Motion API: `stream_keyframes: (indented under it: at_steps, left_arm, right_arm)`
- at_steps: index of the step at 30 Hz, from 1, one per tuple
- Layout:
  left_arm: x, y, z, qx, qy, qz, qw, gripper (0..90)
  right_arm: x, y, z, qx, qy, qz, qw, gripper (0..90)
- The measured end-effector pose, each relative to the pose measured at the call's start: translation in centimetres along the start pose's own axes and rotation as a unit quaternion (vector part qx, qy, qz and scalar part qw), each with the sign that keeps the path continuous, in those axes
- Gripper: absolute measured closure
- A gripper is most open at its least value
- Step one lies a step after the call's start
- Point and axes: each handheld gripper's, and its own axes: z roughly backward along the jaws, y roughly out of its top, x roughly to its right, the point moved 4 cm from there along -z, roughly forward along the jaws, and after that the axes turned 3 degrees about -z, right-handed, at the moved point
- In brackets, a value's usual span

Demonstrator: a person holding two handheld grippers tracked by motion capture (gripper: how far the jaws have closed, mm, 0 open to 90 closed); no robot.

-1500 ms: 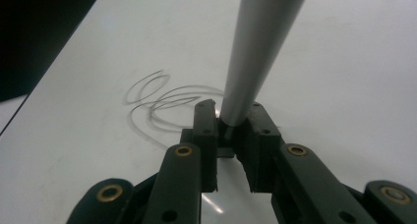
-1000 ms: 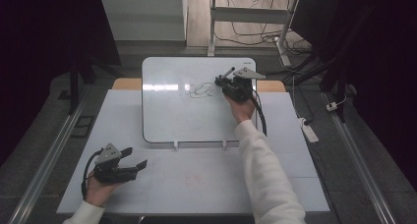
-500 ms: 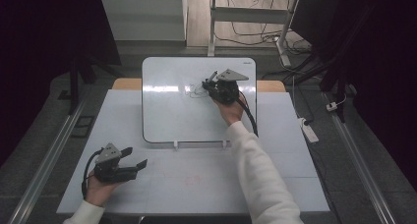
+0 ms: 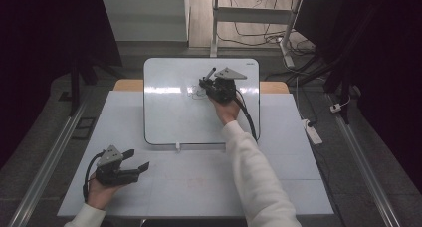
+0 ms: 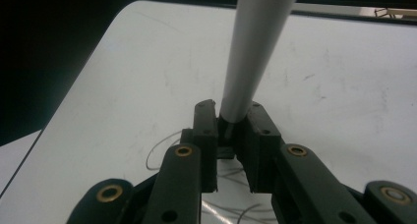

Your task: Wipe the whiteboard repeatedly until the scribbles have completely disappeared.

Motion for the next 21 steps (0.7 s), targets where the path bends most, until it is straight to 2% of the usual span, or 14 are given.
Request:
stream_keyframes:
  at_steps: [1, 2, 3, 4, 6, 7, 10, 12, 13, 14, 16, 17, 18, 21]
  left_arm:
    - [0.0, 0.0, 0.0, -0.001, 0.000, 0.000, 1.0000, 23.6]
    - [0.0, 0.0, 0.0, -0.001, 0.000, 0.001, 1.0000, 23.6]
    - [0.0, 0.0, 0.0, -0.001, 0.000, 0.001, 1.0000, 23.6]
    - [0.0, 0.0, 0.0, 0.000, 0.000, 0.001, 1.0000, 23.6]
    - [0.0, 0.0, 0.1, 0.001, 0.001, 0.002, 1.0000, 23.6]
    - [0.0, 0.0, 0.1, 0.002, 0.001, 0.002, 1.0000, 23.6]
    - [0.0, 0.0, 0.1, 0.001, 0.000, 0.000, 1.0000, 23.6]
    - [0.0, 0.0, 0.0, 0.000, 0.000, 0.000, 1.0000, 23.6]
    - [0.0, 0.0, 0.0, 0.000, 0.000, 0.000, 1.0000, 23.6]
    - [0.0, 0.0, 0.0, 0.000, 0.000, 0.001, 1.0000, 23.6]
    - [0.0, 0.0, 0.1, 0.001, 0.001, 0.000, 1.0000, 23.7]
    - [0.0, 0.0, 0.1, 0.002, 0.002, 0.000, 1.0000, 23.6]
    - [0.0, 0.0, 0.2, 0.002, 0.002, 0.000, 1.0000, 23.6]
    - [0.0, 0.0, 0.0, 0.000, 0.001, 0.000, 1.0000, 23.6]
  right_arm:
    - [0.0, 0.0, 0.0, 0.000, 0.000, 0.000, 1.0000, 76.9]
    - [-1.7, -0.6, -0.8, -0.016, 0.029, 0.018, 0.9993, 77.0]
    - [-2.5, -0.9, -1.1, -0.024, 0.039, 0.036, 0.9983, 77.0]
    - [-2.7, -1.0, -1.2, -0.026, 0.034, 0.048, 0.9980, 77.0]
    - [-2.5, -0.8, -1.3, -0.026, 0.037, 0.043, 0.9981, 77.0]
    - [-1.4, -0.1, -1.1, -0.005, 0.019, 0.020, 0.9996, 77.0]
    - [-0.8, 0.4, -1.0, 0.007, 0.002, 0.004, 1.0000, 77.0]
    - [-2.0, -0.1, -1.5, -0.007, 0.023, 0.016, 0.9996, 77.0]
    - [-2.0, -0.1, -1.5, -0.007, 0.023, 0.016, 0.9996, 77.0]
    - [-3.1, -0.6, -1.8, -0.021, 0.035, 0.043, 0.9982, 77.0]
    - [-3.0, -0.5, -1.8, -0.023, 0.033, 0.049, 0.9980, 77.0]
    - [-2.6, -0.3, -1.7, -0.017, 0.031, 0.043, 0.9985, 77.0]
    - [-1.5, 0.1, -1.2, -0.003, 0.007, 0.019, 0.9998, 77.0]
    - [-1.8, -0.2, -1.1, -0.006, 0.012, 0.015, 0.9998, 77.0]
